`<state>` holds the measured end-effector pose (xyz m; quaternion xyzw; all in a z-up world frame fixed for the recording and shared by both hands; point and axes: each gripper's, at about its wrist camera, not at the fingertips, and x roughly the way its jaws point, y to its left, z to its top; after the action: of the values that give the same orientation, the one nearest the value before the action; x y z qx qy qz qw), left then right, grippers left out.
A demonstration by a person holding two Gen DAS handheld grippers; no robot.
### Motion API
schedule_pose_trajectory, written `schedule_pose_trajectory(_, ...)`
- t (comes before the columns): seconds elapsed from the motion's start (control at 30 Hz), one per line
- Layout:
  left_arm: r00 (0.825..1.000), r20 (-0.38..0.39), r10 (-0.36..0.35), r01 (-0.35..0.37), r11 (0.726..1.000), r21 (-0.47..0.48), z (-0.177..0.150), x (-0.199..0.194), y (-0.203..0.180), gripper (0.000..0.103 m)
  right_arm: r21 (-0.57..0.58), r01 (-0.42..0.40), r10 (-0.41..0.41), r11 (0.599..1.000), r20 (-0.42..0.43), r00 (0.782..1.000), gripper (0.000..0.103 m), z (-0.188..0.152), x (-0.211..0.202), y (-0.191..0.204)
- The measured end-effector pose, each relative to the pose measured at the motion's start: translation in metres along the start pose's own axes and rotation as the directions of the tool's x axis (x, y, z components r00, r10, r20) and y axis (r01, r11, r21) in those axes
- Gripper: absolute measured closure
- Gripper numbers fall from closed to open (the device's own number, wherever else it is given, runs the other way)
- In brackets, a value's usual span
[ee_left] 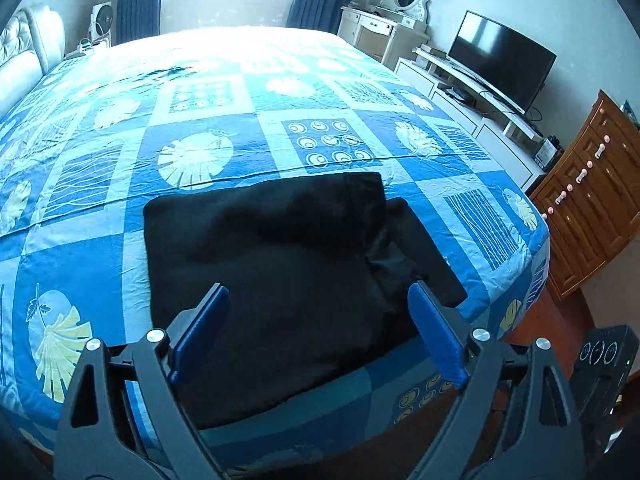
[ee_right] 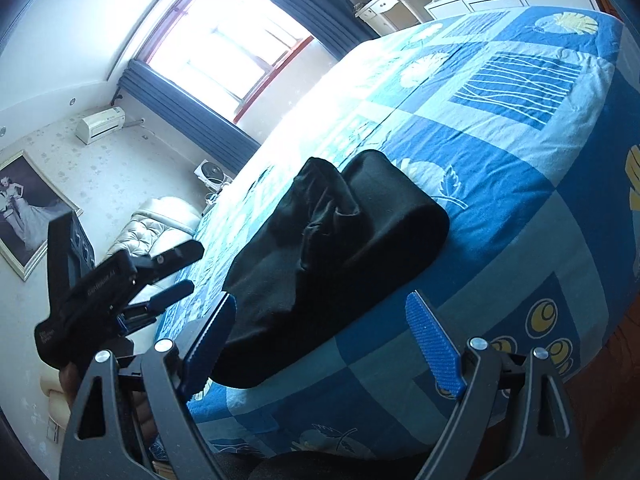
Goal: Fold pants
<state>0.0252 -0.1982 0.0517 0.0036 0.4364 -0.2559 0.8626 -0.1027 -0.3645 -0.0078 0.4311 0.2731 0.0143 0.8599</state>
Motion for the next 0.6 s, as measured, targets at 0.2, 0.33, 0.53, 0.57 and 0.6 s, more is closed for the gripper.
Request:
schedule_pose_trajectory(0.2, 1.0, -0.012, -0.024, 0.021, 0.986, -0.166, -0.029, -0.001, 0.093, 0.012, 0.027, -0.065, 0.068, 0.998, -0.121, 0.99, 0.017, 0.056, 0.048, 0.001)
schedule_pose_trajectory(0.33, 0.995, -0.032, -0.09, 0.079, 0.962, -0.263, -0.049, 0.003, 0.137, 0.012, 0.087, -0.041, 0.06, 0.995, -0.226, 0.972, 0.017, 0.092, 0.094, -0.02)
schedule_pose_trajectory(0.53, 0.994, -0.042, -0.104, 0.084, 0.938, -0.337, -0.062, 0.009, 0.168, 0.012, 0.112, 0.014, 0.029, 0.994, -0.368, 0.929, 0.017, 0.109, 0.144, -0.042)
schedule_pose_trajectory(0.57, 0.991, -0.044, -0.127, 0.104, 0.93, -0.352, -0.064, 0.011, 0.17, 0.012, 0.114, 0.016, 0.029, 0.993, -0.385, 0.923, 0.017, 0.108, 0.148, -0.042)
schedule_pose_trajectory(0.6, 0.988, -0.048, -0.146, 0.119, 0.927, -0.356, -0.065, 0.013, 0.17, 0.012, 0.103, 0.021, 0.021, 0.994, -0.397, 0.918, 0.017, 0.108, 0.151, -0.04)
